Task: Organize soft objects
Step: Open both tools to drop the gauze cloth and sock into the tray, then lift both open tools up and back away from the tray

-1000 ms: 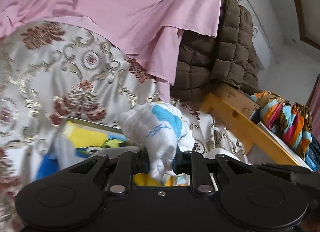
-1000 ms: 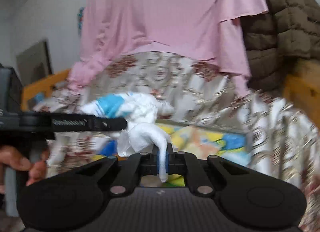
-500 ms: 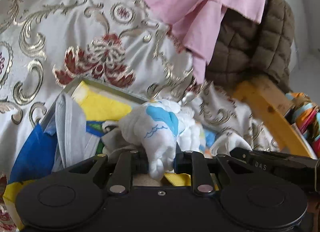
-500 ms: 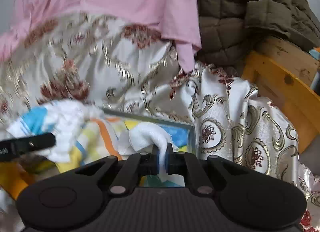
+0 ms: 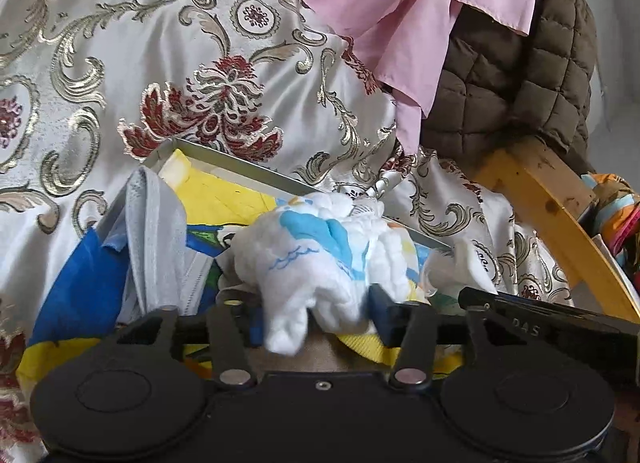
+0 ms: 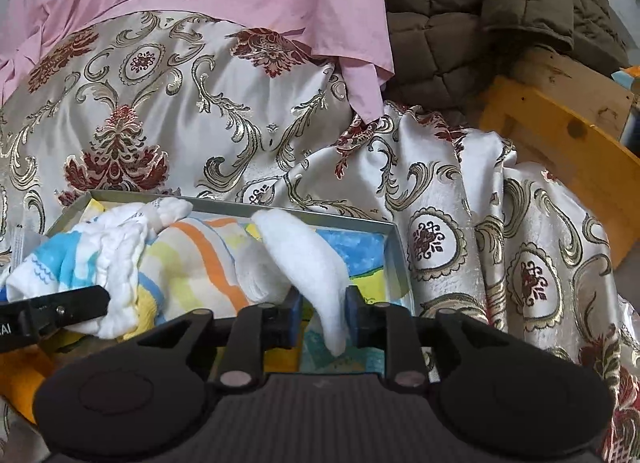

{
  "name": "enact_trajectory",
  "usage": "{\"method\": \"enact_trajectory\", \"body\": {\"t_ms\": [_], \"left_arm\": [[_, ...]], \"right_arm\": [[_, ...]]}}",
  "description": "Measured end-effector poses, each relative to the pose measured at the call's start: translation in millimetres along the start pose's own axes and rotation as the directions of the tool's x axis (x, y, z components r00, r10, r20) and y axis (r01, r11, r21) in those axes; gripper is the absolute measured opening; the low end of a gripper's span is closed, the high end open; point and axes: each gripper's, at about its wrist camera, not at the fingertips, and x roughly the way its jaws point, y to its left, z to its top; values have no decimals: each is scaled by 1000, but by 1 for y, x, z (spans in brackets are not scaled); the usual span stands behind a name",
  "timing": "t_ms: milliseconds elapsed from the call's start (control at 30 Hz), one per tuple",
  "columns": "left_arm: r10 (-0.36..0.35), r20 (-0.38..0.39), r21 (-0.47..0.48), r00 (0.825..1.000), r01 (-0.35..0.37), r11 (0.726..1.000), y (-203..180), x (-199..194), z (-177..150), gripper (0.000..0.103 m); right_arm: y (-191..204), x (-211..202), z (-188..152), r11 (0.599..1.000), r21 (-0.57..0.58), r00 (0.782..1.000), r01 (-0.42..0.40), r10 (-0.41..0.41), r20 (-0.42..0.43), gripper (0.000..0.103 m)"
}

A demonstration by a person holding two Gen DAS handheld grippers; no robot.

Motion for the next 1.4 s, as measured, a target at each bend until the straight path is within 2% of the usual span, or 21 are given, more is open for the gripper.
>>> {"method": "enact_trajectory", "body": {"t_ms": [33, 100, 167, 267, 467, 633, 800, 1000, 1267, 1400], "left_arm": [[5, 0, 1, 1000, -5, 1000, -1, -3, -1, 64], [19, 10, -4, 1000, -19, 1000, -2, -9, -2, 68], [27, 26, -13, 999, -27, 1000, -4, -18, -3, 72], [41, 55, -10, 998, -40, 999, -10, -36, -4, 78], [84, 146, 61, 986, -94, 994, -31, -84, -3, 93], [142, 186, 122, 972, -166, 978, -50, -129, -5, 98], [146, 261, 40, 954, -162, 986, -59, -187, -9, 102], [167, 319, 75, 933, -201, 977, -77, -243, -24, 102], [177, 342, 137, 923, -236, 962, -90, -311, -69, 102], [183, 335, 148, 924, -243, 959, -90, -333, -95, 102]], "right_arm": [[-1, -2, -1, 1000, 3, 1000, -3, 3, 3, 33], [-1, -8, -4, 1000, 9, 1000, -11, 11, 8, 42], [0, -15, -8, 1000, 8, 1000, -16, 16, 14, 56], [-1, -29, -13, 999, 15, 999, -35, 34, 23, 69], [-14, -75, -19, 994, 79, 994, -78, 72, 81, 88], [-24, -128, -18, 989, 100, 984, -111, 95, 147, 94], [-24, -181, -22, 989, 78, 974, -129, 112, 199, 102], [-20, -239, -35, 987, 39, 964, -155, 143, 226, 103], [-21, -307, -57, 982, 41, 946, -184, 166, 278, 103], [-15, -331, -81, 988, 28, 947, -150, 136, 292, 103]]}}
